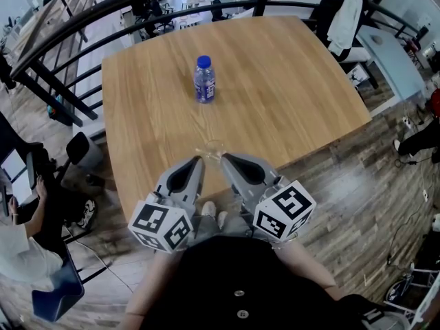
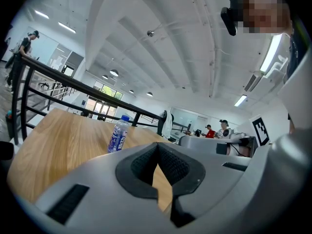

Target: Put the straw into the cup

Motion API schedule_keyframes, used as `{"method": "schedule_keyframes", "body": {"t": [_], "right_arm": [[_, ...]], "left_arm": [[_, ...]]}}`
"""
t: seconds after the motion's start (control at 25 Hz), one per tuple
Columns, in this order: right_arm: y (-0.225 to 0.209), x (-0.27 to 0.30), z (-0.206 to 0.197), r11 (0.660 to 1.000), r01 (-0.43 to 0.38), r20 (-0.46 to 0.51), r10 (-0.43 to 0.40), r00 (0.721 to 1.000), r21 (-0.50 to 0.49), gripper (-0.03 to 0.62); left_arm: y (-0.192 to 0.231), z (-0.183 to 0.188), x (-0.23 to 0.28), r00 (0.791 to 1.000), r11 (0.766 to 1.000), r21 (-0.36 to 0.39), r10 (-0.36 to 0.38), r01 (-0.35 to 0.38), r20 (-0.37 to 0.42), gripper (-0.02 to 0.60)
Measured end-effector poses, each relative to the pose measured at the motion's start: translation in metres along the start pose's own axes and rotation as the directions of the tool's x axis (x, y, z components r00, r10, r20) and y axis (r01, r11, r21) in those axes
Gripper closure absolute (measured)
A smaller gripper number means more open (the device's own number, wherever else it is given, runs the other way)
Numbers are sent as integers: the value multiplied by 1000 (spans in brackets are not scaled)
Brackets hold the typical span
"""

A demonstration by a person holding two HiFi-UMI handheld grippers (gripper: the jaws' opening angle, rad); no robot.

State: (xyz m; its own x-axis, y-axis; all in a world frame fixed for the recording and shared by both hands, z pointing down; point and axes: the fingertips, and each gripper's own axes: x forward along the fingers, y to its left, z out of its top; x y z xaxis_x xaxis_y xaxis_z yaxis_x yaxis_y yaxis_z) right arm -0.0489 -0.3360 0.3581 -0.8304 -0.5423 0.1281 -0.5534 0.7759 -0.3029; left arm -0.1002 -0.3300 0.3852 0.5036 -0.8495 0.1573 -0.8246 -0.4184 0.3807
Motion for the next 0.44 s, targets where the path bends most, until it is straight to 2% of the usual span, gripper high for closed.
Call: {"method": "schedule_keyframes", "body": {"t": [0.44], "right_arm": [[-2,3,-8,1000,7,-3,-7,1000,0,597]], "left_arm": [[8,-2,-2,1000,1000,-12,5,-5,13,565]]}}
